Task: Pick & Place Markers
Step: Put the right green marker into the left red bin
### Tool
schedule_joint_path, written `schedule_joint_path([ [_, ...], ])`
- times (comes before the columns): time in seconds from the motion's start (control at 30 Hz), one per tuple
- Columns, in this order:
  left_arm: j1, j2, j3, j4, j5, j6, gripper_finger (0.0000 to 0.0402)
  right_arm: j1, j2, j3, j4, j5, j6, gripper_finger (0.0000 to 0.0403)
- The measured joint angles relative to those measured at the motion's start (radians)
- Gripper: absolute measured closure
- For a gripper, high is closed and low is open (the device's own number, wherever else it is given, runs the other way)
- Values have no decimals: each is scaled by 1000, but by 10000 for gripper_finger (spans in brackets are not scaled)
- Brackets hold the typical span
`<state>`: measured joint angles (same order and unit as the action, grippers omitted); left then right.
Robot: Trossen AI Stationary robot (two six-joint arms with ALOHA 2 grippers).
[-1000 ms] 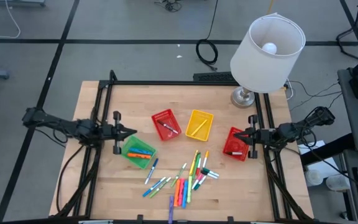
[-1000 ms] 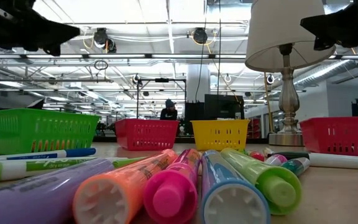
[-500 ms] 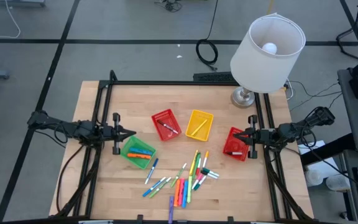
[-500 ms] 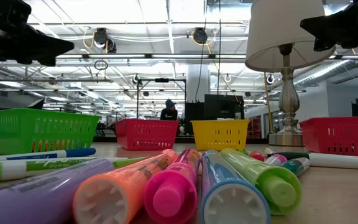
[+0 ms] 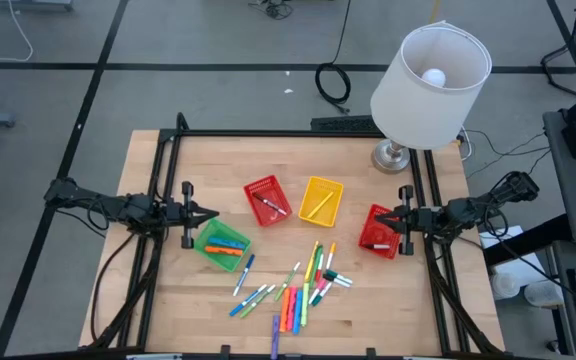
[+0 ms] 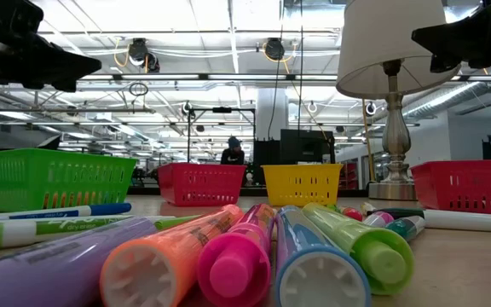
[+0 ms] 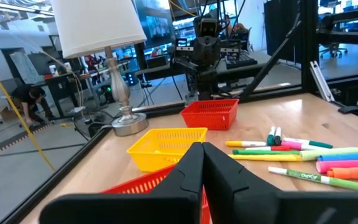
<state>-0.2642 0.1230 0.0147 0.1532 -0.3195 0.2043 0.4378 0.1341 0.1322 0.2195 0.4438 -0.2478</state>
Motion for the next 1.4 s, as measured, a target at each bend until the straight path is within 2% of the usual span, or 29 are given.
schedule_joint_path([
  [0.2,0,0,0,0,0,-5,398,0,0,0,0,0,0,403],
  [0.47,0,0,0,25,-1,-6,364,0,0,0,-47,7,0,403],
  [0.6,0,0,0,49,-1,-64,356,0,7,-21,-35,123,10,403],
  [0.67,0,0,0,72,-1,-97,356,-1,20,-27,26,180,24,403],
  [0.77,0,0,0,96,-2,-111,355,-1,78,-15,130,165,19,403],
  [0.9,0,0,0,109,-3,-121,355,-1,247,58,157,158,38,403],
  [1.07,0,0,0,141,-5,-131,355,-12,575,258,65,136,146,403],
  [1.23,0,0,1,190,-5,-132,355,-88,950,544,-157,-25,281,403],
  [1.4,0,1,1,188,-4,-132,355,-163,1279,796,-328,-293,302,403],
])
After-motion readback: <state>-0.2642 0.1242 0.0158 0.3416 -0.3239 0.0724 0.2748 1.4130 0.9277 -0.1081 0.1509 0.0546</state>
